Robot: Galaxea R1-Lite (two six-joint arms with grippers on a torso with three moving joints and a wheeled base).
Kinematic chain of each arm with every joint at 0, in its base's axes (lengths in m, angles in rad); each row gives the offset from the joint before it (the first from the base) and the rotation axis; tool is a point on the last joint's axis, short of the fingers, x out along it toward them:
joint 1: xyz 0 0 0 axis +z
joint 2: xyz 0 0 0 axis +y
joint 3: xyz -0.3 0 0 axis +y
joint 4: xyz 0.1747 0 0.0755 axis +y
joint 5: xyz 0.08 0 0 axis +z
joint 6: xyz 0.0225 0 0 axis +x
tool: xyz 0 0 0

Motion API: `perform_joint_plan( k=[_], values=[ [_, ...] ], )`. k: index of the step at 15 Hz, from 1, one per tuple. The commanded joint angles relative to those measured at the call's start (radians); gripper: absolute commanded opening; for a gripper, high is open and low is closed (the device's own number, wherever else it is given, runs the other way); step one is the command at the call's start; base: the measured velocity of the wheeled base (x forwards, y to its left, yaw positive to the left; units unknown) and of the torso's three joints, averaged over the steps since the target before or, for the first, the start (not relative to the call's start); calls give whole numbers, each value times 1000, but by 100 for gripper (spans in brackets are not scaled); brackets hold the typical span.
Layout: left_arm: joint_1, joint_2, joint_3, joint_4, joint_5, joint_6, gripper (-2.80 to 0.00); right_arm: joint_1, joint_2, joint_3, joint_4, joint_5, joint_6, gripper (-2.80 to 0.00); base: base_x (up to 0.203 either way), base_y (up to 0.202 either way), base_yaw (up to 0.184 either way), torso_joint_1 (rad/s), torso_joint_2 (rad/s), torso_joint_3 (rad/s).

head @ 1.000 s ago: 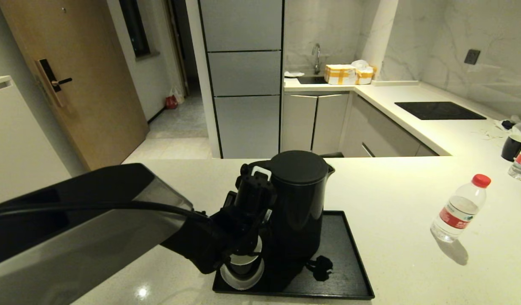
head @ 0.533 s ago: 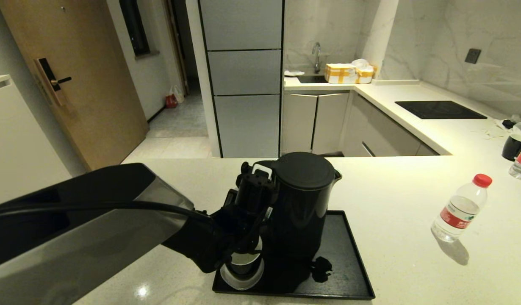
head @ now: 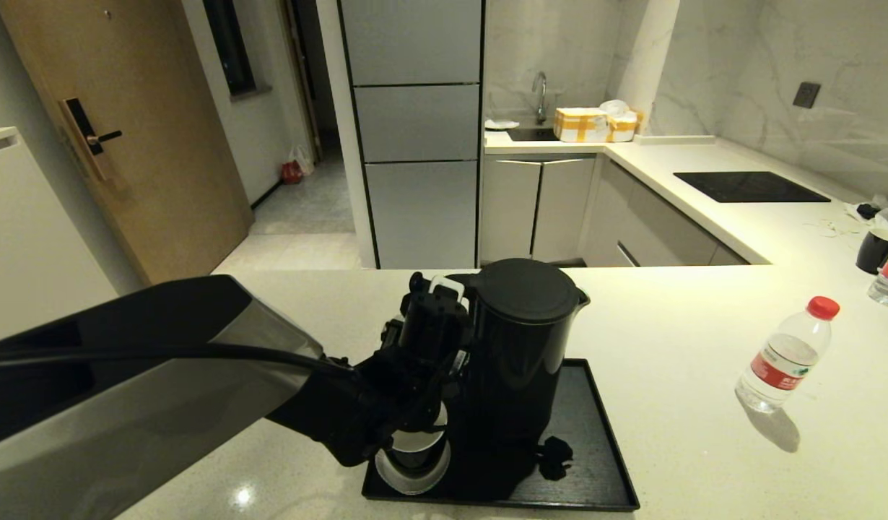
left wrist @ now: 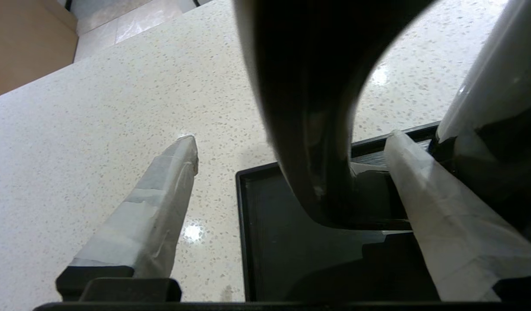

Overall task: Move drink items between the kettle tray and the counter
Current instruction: Return the kettle to its original position

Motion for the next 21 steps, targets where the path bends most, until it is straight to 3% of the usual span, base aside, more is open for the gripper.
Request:
perform_joint_plan(
  k=[1, 21],
  values=[
    [-7, -15, 9, -6, 4, -1, 0, 2, 0, 3, 0, 0, 0, -280, 0, 0, 0, 0, 0, 0],
    [-11, -46, 117, -96, -5, -9, 0, 1, 0, 3, 0, 0, 0, -280, 0, 0, 0, 0, 0, 0]
  ],
)
